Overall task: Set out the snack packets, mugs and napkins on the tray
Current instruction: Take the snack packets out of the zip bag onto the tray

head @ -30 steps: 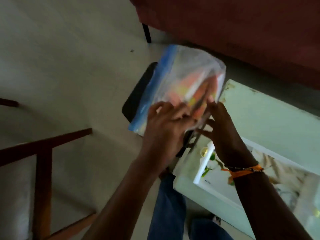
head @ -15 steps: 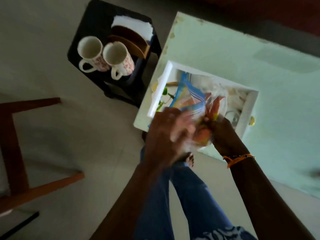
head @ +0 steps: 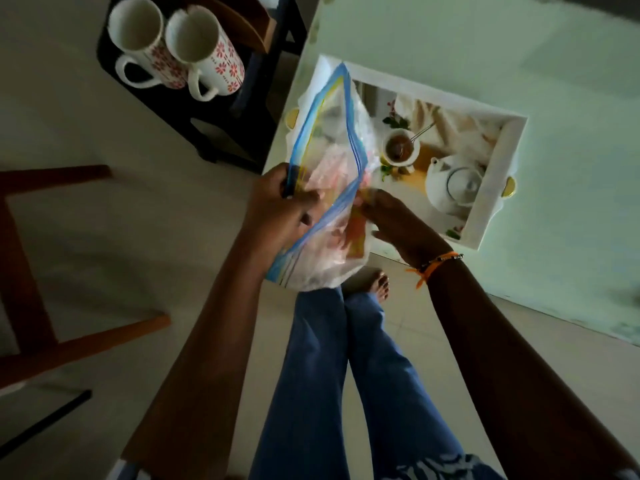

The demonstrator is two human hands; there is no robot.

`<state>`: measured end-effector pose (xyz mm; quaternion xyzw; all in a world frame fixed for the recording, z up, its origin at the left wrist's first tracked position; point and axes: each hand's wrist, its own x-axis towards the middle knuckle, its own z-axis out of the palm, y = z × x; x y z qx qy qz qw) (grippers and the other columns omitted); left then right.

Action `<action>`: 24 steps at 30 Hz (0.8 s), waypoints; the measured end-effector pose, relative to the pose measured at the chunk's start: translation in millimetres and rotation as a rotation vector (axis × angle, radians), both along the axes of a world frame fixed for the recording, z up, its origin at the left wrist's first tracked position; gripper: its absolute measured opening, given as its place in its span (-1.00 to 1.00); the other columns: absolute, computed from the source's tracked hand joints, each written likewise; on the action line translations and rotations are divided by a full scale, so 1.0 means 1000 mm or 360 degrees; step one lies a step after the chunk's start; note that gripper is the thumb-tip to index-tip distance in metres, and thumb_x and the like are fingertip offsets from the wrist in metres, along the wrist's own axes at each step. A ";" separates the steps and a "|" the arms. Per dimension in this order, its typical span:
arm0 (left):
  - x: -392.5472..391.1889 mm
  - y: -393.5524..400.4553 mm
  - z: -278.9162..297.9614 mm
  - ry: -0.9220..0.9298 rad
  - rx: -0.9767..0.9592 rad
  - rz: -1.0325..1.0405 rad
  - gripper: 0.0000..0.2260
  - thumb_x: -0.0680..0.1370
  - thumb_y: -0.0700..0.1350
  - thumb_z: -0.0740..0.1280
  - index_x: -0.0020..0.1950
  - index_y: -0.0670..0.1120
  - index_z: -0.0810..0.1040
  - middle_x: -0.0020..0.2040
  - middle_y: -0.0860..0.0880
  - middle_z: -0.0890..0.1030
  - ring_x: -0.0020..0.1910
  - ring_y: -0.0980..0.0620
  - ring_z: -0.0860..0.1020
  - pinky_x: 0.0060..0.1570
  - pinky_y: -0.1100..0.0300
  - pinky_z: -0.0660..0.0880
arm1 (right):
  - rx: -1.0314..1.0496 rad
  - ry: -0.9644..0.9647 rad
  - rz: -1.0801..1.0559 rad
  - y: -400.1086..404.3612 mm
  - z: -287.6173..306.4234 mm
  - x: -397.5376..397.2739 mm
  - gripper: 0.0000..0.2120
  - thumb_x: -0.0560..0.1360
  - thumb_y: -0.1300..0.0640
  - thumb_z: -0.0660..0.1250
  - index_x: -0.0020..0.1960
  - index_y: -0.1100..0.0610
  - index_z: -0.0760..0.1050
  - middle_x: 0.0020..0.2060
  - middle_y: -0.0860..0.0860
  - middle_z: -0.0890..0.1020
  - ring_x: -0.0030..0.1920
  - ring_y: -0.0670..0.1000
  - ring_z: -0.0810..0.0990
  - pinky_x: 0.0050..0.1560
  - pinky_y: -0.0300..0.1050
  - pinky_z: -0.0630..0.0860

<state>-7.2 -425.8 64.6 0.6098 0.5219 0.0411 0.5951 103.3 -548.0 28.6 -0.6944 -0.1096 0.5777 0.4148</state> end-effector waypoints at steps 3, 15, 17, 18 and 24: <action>0.000 -0.015 0.015 -0.0007 0.0123 -0.0097 -0.81 0.38 -0.28 0.38 -0.24 0.02 0.51 -0.46 0.12 0.54 -0.59 0.18 0.47 -0.53 0.35 0.42 | -0.0076 -0.0403 -0.0072 0.003 0.012 0.002 -0.73 0.58 0.22 0.11 0.21 0.31 0.41 0.05 0.16 0.50 0.16 0.19 0.50 0.20 0.04 0.43; -0.013 -0.035 0.052 0.0110 0.0732 0.0284 -0.80 0.51 -0.23 0.28 0.09 -0.17 0.62 -0.03 -0.15 0.68 -0.06 -0.05 0.62 -0.10 0.23 0.48 | -0.0157 -0.1292 -0.0245 -0.022 0.070 0.013 -0.71 0.42 0.34 0.30 0.14 0.27 0.42 0.00 0.15 0.61 -0.07 0.14 0.58 -0.11 -0.13 0.44; -0.021 -0.025 0.057 0.0036 0.0655 0.0381 -0.80 0.53 -0.21 0.27 0.10 -0.19 0.61 -0.06 -0.12 0.66 -0.08 0.03 0.61 -0.08 0.25 0.50 | -0.0116 -0.1516 -0.0281 -0.019 0.085 0.010 -0.75 0.38 0.31 0.35 0.04 0.26 0.42 -0.09 0.12 0.57 -0.18 0.08 0.51 -0.17 -0.21 0.36; -0.024 -0.022 0.058 0.0033 0.0656 0.0386 -0.80 0.54 -0.20 0.26 0.09 -0.20 0.61 -0.08 -0.11 0.65 -0.11 0.06 0.59 -0.10 0.28 0.49 | -0.0029 -0.1605 -0.0290 -0.013 0.094 0.004 -0.77 0.36 0.29 0.37 -0.01 0.24 0.42 -0.15 0.08 0.54 -0.23 0.03 0.46 -0.24 -0.29 0.29; -0.036 -0.024 0.059 0.0050 0.0789 0.0360 -0.78 0.57 -0.18 0.23 0.03 -0.30 0.59 -0.10 -0.32 0.63 -0.11 -0.18 0.58 -0.25 0.42 0.38 | 0.0029 -0.1262 0.0506 0.041 0.091 -0.051 -0.83 0.45 0.16 0.29 0.02 0.15 0.51 -0.03 0.12 0.62 -0.02 0.14 0.58 -0.09 -0.12 0.42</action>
